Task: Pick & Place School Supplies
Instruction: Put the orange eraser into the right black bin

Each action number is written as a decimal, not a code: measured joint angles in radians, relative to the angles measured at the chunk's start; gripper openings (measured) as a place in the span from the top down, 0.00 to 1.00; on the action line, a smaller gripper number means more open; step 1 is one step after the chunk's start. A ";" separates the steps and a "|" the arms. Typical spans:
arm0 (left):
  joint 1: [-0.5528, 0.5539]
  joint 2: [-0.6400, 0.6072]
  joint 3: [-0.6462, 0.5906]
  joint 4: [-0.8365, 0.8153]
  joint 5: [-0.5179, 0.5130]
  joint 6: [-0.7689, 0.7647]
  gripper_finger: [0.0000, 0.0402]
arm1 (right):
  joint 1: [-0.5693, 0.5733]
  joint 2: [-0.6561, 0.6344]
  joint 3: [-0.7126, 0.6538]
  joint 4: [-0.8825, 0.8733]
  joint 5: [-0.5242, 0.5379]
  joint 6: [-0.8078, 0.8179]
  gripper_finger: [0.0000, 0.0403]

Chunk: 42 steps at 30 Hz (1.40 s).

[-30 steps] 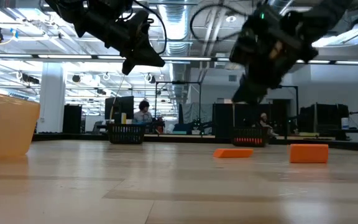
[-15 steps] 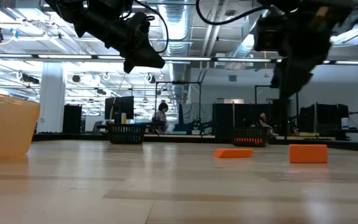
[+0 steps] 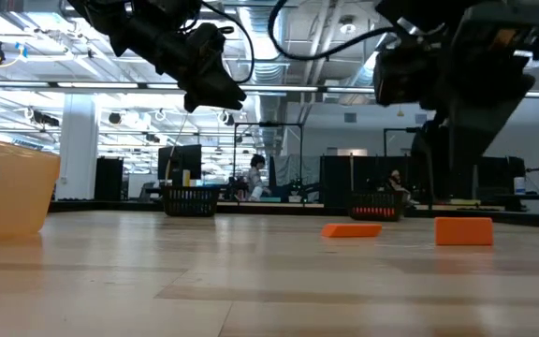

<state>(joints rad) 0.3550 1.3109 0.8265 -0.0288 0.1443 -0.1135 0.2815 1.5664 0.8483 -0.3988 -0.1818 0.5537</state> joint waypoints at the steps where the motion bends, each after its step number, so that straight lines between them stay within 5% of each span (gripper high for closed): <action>1: 0.000 0.000 0.000 0.000 0.000 0.003 0.67 | 0.002 0.013 0.002 0.004 0.000 0.000 0.44; 30: 0.000 0.000 0.000 -0.009 0.000 0.004 0.69 | 0.006 0.075 -0.021 0.014 -0.027 -0.033 0.52; 33: 0.000 0.000 0.000 -0.009 0.000 0.004 0.69 | 0.011 0.075 -0.021 0.017 -0.026 -0.035 0.61; 38: 0.000 0.000 0.000 -0.009 0.000 0.002 0.69 | 0.013 0.075 -0.021 0.020 0.018 -0.039 0.95; 42: 0.000 0.000 0.000 -0.009 -0.001 0.002 0.69 | 0.000 0.068 -0.020 0.029 0.043 -0.038 0.97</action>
<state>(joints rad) 0.3550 1.3113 0.8265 -0.0380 0.1436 -0.1120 0.2817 1.6348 0.8280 -0.3702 -0.1383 0.5156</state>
